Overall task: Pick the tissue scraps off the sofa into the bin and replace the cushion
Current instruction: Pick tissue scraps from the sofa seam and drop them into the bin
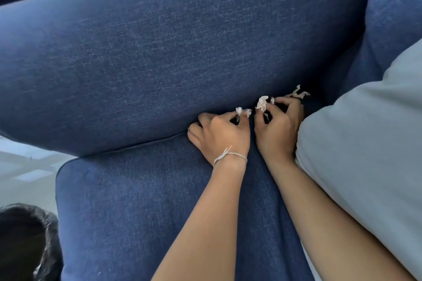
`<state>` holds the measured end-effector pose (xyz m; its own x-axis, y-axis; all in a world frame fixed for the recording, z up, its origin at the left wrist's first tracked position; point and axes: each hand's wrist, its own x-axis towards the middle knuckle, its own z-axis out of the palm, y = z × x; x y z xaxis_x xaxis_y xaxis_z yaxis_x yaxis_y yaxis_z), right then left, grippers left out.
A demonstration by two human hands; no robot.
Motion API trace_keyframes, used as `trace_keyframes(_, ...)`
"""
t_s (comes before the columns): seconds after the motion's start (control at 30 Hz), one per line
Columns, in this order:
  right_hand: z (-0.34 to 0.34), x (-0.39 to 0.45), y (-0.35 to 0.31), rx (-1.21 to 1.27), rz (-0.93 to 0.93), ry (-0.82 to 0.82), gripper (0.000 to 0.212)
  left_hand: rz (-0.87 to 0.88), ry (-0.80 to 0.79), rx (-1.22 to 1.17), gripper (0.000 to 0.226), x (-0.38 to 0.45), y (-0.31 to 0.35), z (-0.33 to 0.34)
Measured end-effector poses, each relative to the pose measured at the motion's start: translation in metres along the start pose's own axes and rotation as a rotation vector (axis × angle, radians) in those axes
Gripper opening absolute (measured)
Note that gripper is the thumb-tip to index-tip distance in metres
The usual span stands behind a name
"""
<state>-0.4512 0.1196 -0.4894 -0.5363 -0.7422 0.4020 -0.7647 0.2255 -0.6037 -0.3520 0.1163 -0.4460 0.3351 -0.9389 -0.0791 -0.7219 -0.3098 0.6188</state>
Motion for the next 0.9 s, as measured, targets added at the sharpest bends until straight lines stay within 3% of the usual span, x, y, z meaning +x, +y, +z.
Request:
trace_keyframes(0.27,0.013,-0.002,0.007,-0.077,-0.082,0.076,0.017,0.062,0.093,-0.226,0.014,0.000,-0.012,0.006)
trace_keyframes(0.9,-0.003,-0.016,-0.022,-0.112,-0.147,-0.040,0.017,0.097,0.001,-0.491,0.006,-0.020,-0.051,-0.069)
